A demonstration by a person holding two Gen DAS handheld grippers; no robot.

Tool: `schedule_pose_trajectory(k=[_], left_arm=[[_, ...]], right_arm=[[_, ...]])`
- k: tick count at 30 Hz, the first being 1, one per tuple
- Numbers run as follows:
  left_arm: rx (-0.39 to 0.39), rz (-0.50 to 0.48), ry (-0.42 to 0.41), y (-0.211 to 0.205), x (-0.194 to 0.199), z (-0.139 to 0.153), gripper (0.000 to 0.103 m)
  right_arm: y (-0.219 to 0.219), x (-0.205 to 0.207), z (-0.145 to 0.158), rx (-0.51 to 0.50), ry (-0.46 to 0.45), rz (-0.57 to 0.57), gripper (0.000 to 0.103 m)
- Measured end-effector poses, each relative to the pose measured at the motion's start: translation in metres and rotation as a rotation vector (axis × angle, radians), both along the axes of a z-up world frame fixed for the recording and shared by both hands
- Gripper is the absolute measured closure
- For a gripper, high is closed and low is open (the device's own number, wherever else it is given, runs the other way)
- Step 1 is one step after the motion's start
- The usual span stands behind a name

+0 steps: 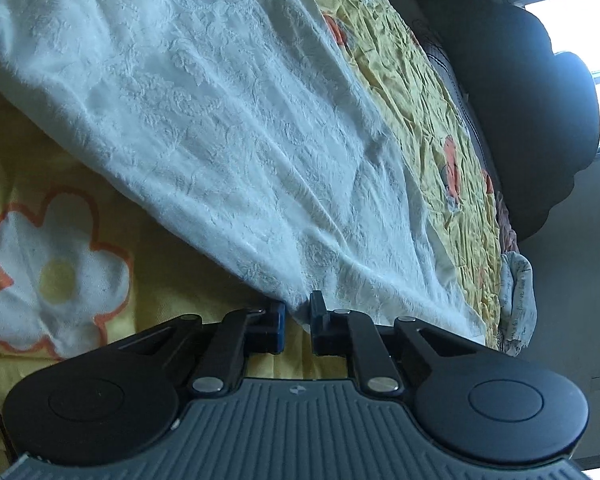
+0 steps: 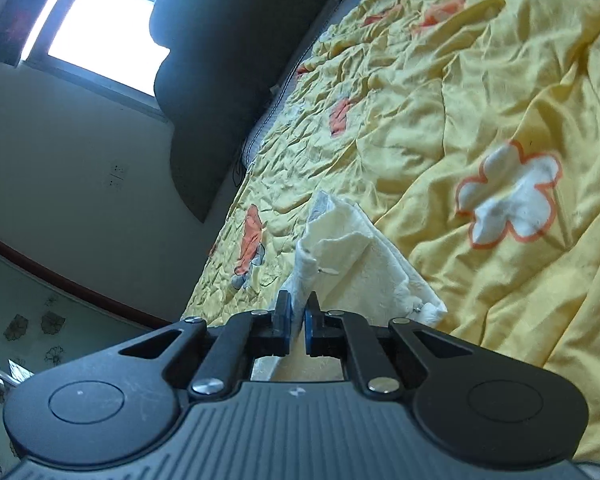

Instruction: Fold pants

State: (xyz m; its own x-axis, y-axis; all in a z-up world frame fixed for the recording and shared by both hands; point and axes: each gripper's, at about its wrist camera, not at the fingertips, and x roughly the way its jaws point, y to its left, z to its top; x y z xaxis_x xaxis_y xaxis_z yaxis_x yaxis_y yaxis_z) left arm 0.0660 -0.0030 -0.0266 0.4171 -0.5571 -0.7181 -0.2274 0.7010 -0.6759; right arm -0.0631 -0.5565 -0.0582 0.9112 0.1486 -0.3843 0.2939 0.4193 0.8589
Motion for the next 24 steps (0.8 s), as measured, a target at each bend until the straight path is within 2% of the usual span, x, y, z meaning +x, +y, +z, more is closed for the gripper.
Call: schedule_pose_trajectory(k=[2,3,5,7,8,9,10,11,12,14,19,21,24], left_arm=[[0.001,-0.001,0.006,0.0,0.001,-0.003,0.089],[0.002,-0.001,0.004,-0.001,0.001,-0.003,0.09],[0.02,-0.013,-0.005,-0.004,0.002,-0.001,0.09],[0.029,-0.03,-0.013,-0.004,0.002,0.001,0.09],[0.025,-0.036,-0.013,-0.004,0.003,0.001,0.088],[0.017,-0.037,-0.01,-0.003,0.003,0.0,0.086],[0.006,-0.041,-0.009,-0.003,0.003,0.0,0.078],[-0.002,-0.048,-0.011,-0.003,0.002,0.0,0.078],[-0.002,-0.054,-0.019,-0.002,0.001,0.001,0.078],[0.017,-0.068,-0.04,-0.003,-0.003,0.003,0.078],[0.01,-0.074,-0.032,0.001,-0.007,0.005,0.073],[0.004,-0.059,-0.028,0.008,-0.01,0.009,0.06],[-0.006,-0.003,-0.038,0.028,-0.019,0.016,0.046]], right_arm=[[-0.006,-0.002,-0.021,0.019,0.083,-0.001,0.096],[-0.008,-0.003,-0.031,0.046,0.093,0.001,0.096],[-0.009,-0.01,-0.036,0.101,0.059,-0.024,0.096],[-0.01,-0.015,-0.03,0.103,0.069,-0.052,0.09],[-0.01,-0.018,-0.025,0.086,0.065,-0.057,0.078],[-0.011,-0.022,-0.019,0.064,0.06,-0.06,0.063],[-0.012,-0.027,-0.012,0.037,0.065,-0.07,0.052],[-0.012,-0.031,-0.004,-0.005,0.073,-0.081,0.029],[-0.011,-0.036,0.002,-0.046,0.076,-0.085,0.025],[-0.009,-0.038,0.009,-0.084,0.095,-0.047,0.025],[0.0,-0.015,-0.005,-0.028,0.147,0.031,0.025],[0.007,-0.004,-0.009,-0.025,0.134,0.048,0.025],[0.014,0.011,-0.01,-0.024,0.124,0.063,0.024]])
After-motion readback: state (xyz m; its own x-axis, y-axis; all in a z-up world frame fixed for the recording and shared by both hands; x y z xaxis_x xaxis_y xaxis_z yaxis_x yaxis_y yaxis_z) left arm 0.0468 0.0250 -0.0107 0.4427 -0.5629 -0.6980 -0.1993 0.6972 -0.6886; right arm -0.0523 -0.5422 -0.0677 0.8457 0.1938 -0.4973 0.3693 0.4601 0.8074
